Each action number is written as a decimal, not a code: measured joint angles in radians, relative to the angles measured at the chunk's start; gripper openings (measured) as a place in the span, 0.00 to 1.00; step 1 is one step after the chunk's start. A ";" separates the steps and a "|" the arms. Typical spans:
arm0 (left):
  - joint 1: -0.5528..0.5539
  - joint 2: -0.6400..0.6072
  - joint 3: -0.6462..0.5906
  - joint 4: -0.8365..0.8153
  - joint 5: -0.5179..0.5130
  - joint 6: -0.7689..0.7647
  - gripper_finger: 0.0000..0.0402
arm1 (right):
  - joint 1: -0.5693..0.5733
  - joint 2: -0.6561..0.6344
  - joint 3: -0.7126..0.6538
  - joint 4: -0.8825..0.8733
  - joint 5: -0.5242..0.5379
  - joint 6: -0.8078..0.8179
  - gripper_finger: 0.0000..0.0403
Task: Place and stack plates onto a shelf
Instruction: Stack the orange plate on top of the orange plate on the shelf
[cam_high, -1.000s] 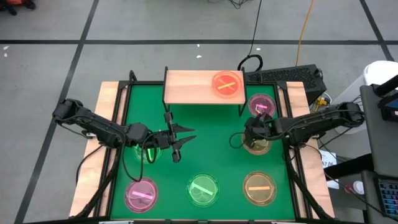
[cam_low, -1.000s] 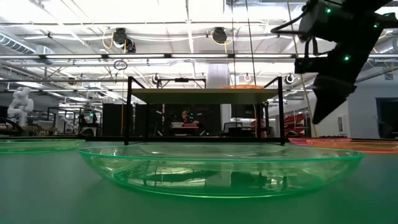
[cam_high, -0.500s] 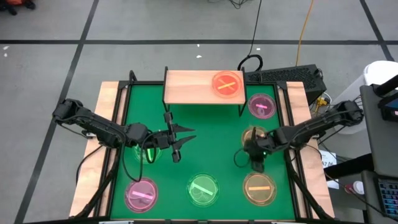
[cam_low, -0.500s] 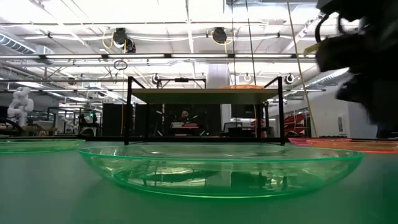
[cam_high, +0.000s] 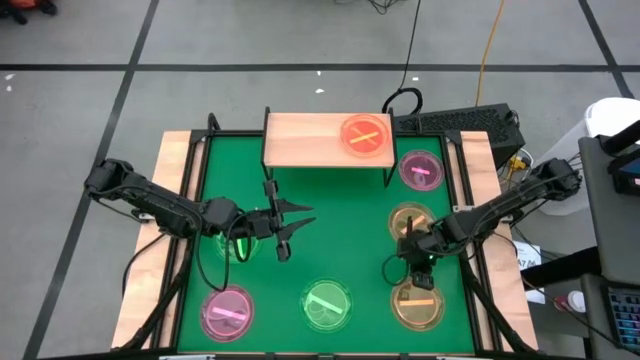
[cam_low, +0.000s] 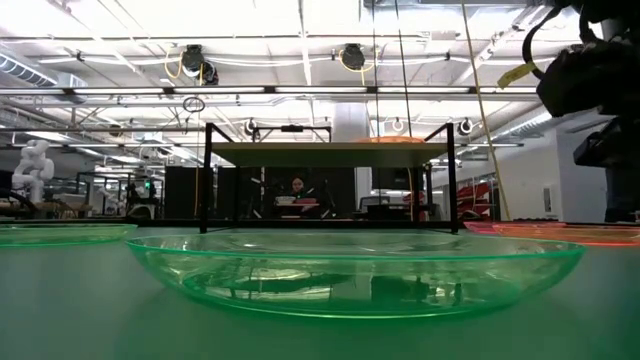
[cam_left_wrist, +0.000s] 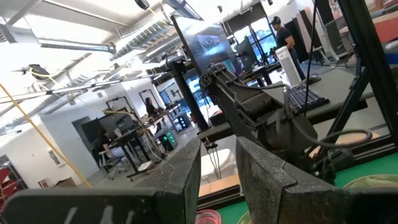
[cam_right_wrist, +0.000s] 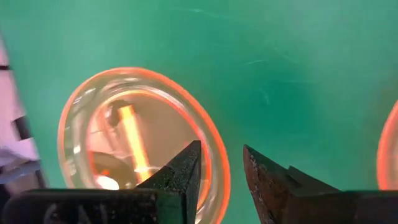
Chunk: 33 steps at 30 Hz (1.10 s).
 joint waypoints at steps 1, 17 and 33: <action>0.000 0.000 0.000 -0.001 0.000 -0.015 0.27 | 0.002 0.009 0.000 0.000 0.008 -0.003 0.26; 0.000 0.000 0.000 -0.004 0.000 -0.077 0.27 | 0.004 0.179 -0.001 0.082 -0.030 -0.071 0.26; 0.000 0.000 0.000 -0.004 0.000 -0.107 0.27 | -0.007 0.141 0.000 0.100 0.005 -0.151 0.00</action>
